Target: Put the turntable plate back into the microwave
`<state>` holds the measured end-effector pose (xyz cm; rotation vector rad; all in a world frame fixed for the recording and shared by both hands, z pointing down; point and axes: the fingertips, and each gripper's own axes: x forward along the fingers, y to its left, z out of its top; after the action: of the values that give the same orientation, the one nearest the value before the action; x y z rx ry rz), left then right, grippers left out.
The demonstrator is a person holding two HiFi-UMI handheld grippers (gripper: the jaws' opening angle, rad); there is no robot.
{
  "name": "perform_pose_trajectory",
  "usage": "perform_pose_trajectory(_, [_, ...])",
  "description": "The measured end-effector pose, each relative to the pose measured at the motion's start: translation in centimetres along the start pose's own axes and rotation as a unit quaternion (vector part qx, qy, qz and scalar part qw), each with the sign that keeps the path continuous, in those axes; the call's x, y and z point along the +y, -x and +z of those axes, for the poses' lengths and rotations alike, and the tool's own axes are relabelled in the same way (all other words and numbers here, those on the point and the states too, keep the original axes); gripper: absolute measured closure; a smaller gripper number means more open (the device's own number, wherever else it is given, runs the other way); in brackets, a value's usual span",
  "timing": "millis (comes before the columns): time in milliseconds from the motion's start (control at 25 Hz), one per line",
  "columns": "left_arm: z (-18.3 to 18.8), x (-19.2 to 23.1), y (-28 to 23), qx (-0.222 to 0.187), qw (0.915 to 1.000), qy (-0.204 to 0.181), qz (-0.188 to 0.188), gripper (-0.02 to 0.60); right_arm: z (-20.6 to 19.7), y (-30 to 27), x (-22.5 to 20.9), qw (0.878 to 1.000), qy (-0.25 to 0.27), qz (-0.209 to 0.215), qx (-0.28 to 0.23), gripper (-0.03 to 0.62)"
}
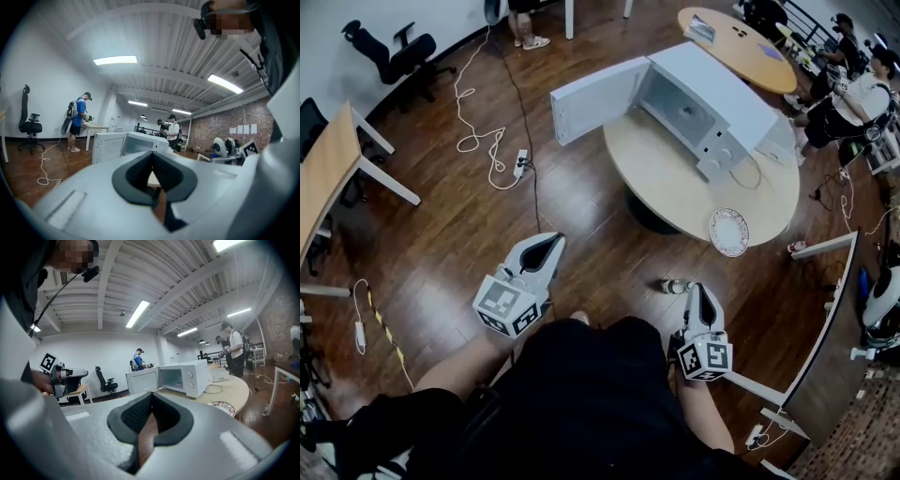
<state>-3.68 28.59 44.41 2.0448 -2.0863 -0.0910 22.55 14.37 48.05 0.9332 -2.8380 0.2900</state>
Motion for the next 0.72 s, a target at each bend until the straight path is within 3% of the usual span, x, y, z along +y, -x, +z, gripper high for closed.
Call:
perform_pose_trajectory(480, [2.2, 1.5, -1.9, -0.006, 0.9999, 0.011, -0.002, 0.578, -0.2, -2.2, 0.8, 1.0, 0.005, 0.005, 0.016, 0.592])
perform_pose_trajectory(720, [2.7, 2.8, -3.7, -0.006, 1.0, 0.003, 0.007, 0.578, -0.5, -5.3, -0.9, 1.0, -0.01, 0.001, 0.015, 0.592])
